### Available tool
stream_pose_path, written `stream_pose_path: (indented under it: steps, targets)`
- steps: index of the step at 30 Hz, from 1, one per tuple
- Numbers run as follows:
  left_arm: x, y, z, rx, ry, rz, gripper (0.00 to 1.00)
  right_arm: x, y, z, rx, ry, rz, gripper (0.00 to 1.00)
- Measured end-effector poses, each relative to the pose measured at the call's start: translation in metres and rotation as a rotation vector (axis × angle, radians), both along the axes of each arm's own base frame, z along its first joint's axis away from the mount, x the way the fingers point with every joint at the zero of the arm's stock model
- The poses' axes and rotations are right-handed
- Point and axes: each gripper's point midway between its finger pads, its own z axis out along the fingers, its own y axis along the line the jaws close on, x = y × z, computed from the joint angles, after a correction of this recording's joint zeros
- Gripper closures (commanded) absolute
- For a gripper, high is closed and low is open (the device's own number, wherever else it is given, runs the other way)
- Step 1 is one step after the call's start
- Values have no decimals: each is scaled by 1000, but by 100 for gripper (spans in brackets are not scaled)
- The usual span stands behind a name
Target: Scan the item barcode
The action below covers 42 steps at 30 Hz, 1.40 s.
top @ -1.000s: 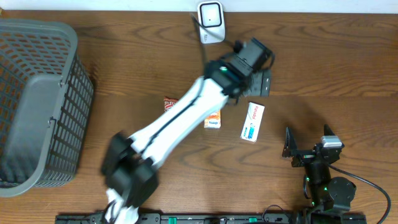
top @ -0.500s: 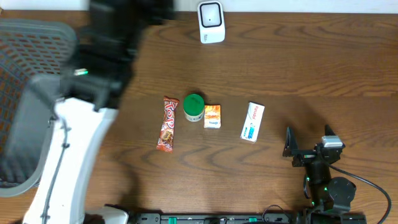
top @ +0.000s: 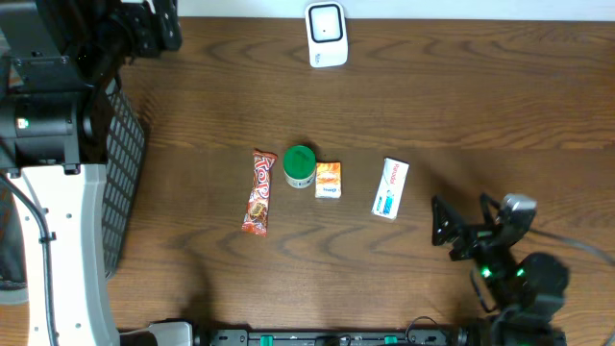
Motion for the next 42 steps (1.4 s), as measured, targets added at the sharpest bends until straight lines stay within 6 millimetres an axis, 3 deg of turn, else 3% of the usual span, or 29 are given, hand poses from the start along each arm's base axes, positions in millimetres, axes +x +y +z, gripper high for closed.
stream_pose_path:
  steps: [2,5,8,13,15,18,19,21,24,26,29,32,37,42]
  targets:
    - [-4,-4,-7,21,13,-27,6,3,-3,28,-15,83,-8,1]
    - [-13,-7,-12,47,10,-48,6,10,-8,43,-30,204,-24,1]
    - [-39,-8,-10,104,-46,-70,6,25,-13,44,-41,384,-17,1]
    - [-94,-11,23,169,-245,-73,6,63,3,30,28,565,125,1]
    - [-114,-12,34,185,-319,-69,6,77,14,22,78,585,200,55]
    - [-136,-13,44,198,-389,-64,6,96,34,6,175,621,301,90]
    - [-138,-13,44,198,-395,-63,6,97,40,1,197,643,320,93]
    - [-138,-13,42,198,-393,-64,6,96,65,-21,235,747,370,85]
    - [-132,-13,35,197,-374,-65,6,92,92,-48,200,850,377,85]
    - [-128,-12,30,196,-359,-67,6,87,124,-70,123,912,386,96]
    - [-124,-12,26,195,-351,-67,6,77,154,-99,12,971,356,99]
    - [-125,-12,27,196,-356,-67,6,70,159,-121,-48,1036,256,98]
    - [-129,-16,31,195,-371,-77,6,72,146,-148,-86,1100,128,99]
    - [-130,-22,32,191,-375,-98,6,62,136,-194,-123,1230,46,99]
